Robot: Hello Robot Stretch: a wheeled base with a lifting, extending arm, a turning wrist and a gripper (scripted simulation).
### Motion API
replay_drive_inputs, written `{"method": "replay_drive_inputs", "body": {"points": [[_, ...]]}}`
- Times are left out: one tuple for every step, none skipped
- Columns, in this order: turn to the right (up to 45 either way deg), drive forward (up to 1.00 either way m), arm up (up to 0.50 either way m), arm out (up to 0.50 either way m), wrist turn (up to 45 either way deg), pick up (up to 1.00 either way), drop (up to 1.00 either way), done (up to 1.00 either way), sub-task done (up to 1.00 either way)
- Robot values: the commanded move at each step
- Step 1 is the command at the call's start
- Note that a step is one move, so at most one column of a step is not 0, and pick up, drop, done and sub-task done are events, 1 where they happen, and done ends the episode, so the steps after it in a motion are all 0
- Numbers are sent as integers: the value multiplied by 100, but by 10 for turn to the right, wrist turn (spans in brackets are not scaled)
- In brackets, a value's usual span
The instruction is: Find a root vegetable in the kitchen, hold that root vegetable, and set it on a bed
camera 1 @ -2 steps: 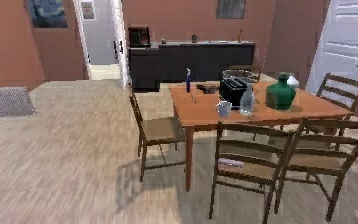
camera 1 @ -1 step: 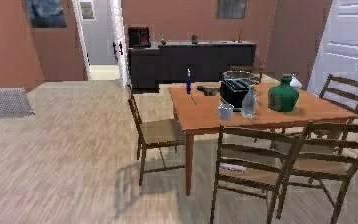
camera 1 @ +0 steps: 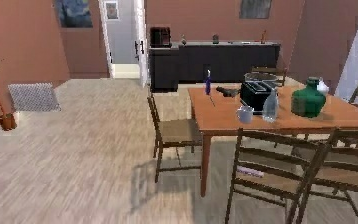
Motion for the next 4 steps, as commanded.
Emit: {"method": "replay_drive_inputs", "body": {"points": [[0,45,0,0,0,0,0,0,0],[-390,0,0,0,0,0,0,0,0],[0,100,0,0,0,0,0,0,0],[-240,0,0,0,0,0,0,0,0]]}}
